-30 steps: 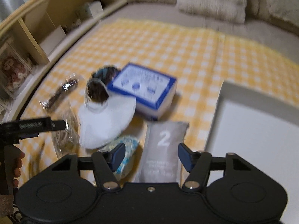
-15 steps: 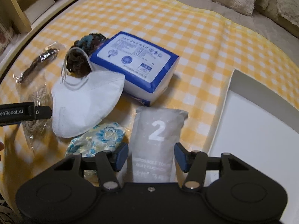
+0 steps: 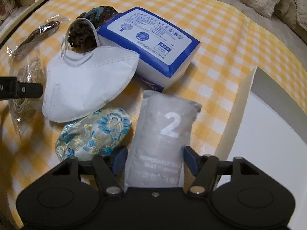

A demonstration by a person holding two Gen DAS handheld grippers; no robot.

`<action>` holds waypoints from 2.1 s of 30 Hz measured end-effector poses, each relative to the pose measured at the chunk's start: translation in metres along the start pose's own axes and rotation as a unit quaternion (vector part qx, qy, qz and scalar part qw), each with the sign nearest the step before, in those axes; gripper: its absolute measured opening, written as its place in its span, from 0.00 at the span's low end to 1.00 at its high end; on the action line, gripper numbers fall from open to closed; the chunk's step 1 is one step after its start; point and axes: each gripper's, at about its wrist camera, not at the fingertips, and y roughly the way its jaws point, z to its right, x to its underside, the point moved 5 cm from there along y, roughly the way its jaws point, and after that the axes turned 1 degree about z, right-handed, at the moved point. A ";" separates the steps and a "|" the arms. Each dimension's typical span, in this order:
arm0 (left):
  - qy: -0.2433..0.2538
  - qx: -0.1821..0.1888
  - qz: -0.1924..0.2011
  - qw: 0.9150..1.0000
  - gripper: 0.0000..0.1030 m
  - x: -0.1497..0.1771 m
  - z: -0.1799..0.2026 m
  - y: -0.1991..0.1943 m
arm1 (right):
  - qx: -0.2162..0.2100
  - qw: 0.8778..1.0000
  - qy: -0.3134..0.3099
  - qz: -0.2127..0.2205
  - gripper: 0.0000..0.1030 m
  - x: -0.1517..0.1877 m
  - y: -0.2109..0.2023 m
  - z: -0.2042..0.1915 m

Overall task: Organize soft objects
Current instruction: 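Grasp the grey pouch with the right tool while the left grasps the beige cord bag, then carry the grey pouch into the white tray while the left lowers the cord bag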

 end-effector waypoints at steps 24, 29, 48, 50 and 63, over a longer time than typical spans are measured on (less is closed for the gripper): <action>0.070 0.052 0.119 0.989 0.61 -0.018 0.033 -0.082 | -0.014 0.983 0.014 0.183 0.47 -0.009 -0.109 0.013; 0.121 0.079 0.150 0.978 0.61 -0.013 0.067 -0.103 | -0.007 0.975 0.029 0.221 0.47 0.000 -0.138 0.027; 0.326 0.184 0.112 0.921 0.61 0.054 0.208 -0.104 | 0.050 0.958 0.116 0.256 0.47 0.080 -0.188 0.126; 0.347 0.197 0.101 0.911 0.61 0.063 0.222 -0.100 | 0.056 0.959 0.124 0.249 0.47 0.089 -0.187 0.136; 0.456 0.238 -0.020 0.858 0.62 0.119 0.282 -0.045 | 0.065 0.971 0.148 0.177 0.47 0.121 -0.149 0.172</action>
